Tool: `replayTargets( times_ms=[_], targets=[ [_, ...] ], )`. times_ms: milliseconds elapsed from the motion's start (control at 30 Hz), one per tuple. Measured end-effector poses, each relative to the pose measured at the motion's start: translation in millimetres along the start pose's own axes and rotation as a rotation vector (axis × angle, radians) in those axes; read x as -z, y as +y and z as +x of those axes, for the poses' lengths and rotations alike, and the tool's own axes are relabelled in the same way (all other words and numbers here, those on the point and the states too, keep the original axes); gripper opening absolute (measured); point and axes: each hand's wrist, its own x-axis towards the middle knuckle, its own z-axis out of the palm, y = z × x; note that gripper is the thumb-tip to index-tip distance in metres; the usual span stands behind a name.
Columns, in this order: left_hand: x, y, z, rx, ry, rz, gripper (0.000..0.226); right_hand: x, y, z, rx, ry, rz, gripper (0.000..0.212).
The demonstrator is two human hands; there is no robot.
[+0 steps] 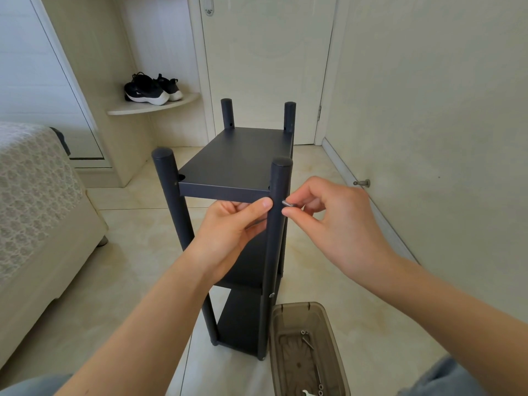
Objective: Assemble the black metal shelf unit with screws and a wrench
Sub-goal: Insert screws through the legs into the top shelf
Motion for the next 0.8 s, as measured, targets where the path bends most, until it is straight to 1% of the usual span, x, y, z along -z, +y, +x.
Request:
replayTargets(
  times_ms=[167,267,400,533,667,800],
  targets=[
    [-0.8,0.6,-1.2,-0.003,-0.003,0.009,0.013,-0.5,-0.4,-0.6,-0.012,-0.014,0.01,0.013],
    [-1.2,0.7,-1.3,-0.004,0.005,0.023,0.014,-2.5,-0.8,-0.9,-0.025,0.008,0.013,0.01],
    [-0.1,0.4,-1.0,-0.005,0.004,0.019,0.014,-3.3,-0.5,0.5,-0.063,0.017,0.103,0.013],
    [0.7,0.0,-2.0,-0.012,-0.023,0.004,0.014,-3.6,0.3,0.8,-0.07,0.001,0.135,0.016],
    [1.1,0.5,-3.0,-0.016,-0.041,-0.002,0.015,-2.7,2.2,1.0,-0.112,0.014,0.246,0.02],
    [0.3,0.1,-2.4,-0.021,-0.04,0.006,0.014,-4.0,1.4,-1.1,-0.083,0.044,0.212,0.021]
  ],
)
